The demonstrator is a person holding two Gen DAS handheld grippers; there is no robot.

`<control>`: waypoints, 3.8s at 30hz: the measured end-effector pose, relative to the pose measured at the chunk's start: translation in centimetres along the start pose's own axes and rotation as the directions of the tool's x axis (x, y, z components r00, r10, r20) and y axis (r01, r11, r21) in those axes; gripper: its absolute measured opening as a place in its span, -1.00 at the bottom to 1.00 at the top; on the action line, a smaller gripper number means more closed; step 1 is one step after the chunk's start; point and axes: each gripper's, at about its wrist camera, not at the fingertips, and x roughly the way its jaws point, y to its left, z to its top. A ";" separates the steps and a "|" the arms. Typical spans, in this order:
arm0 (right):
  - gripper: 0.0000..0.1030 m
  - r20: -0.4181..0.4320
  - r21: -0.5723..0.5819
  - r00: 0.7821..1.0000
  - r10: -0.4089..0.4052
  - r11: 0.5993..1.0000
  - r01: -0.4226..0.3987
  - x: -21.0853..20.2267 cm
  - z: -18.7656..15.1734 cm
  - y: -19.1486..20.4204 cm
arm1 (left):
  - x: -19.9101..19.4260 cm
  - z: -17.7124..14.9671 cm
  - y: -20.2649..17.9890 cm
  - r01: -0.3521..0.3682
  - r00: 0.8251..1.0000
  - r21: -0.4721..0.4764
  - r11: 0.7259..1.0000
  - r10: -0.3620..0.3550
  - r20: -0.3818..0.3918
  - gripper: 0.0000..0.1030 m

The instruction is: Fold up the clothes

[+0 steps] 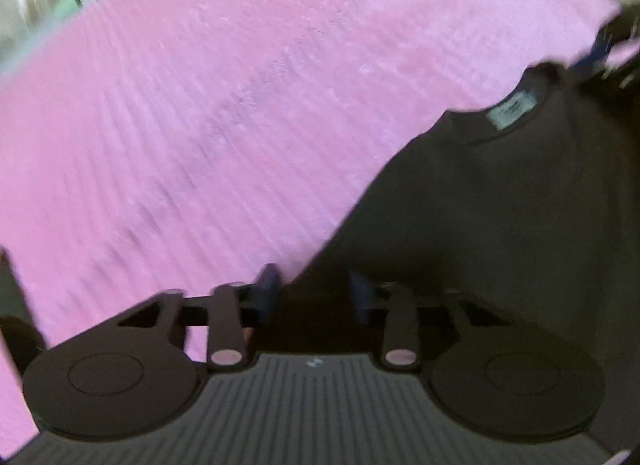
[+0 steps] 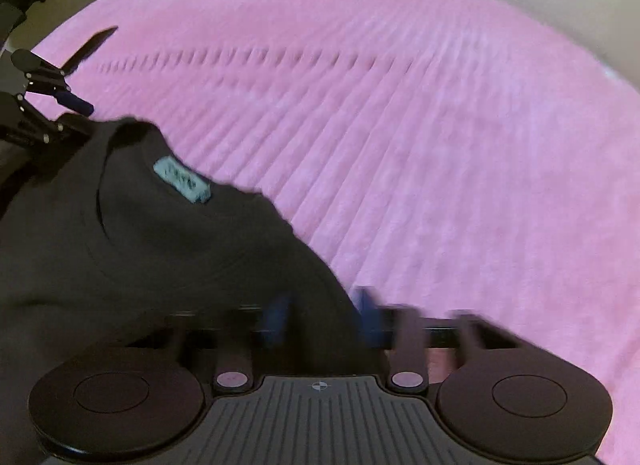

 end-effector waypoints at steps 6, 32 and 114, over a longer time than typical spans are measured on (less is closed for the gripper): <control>-0.96 0.092 0.034 0.995 -0.026 0.999 0.023 -4.6 2.6 -0.8 | -5.0 -0.7 0.3 -0.036 0.995 -0.035 0.999 0.040 0.095 -0.93; 0.67 0.169 0.306 0.985 -0.028 0.952 -0.026 -9.8 -5.3 14.8 | -12.9 -12.0 -7.4 -0.155 0.980 -0.123 0.980 0.169 0.107 -0.10; 0.67 -0.220 0.594 0.974 -0.054 0.784 0.178 -18.6 -30.7 28.2 | -22.1 -42.7 -19.5 0.440 0.891 -0.248 0.863 -0.454 0.001 -0.50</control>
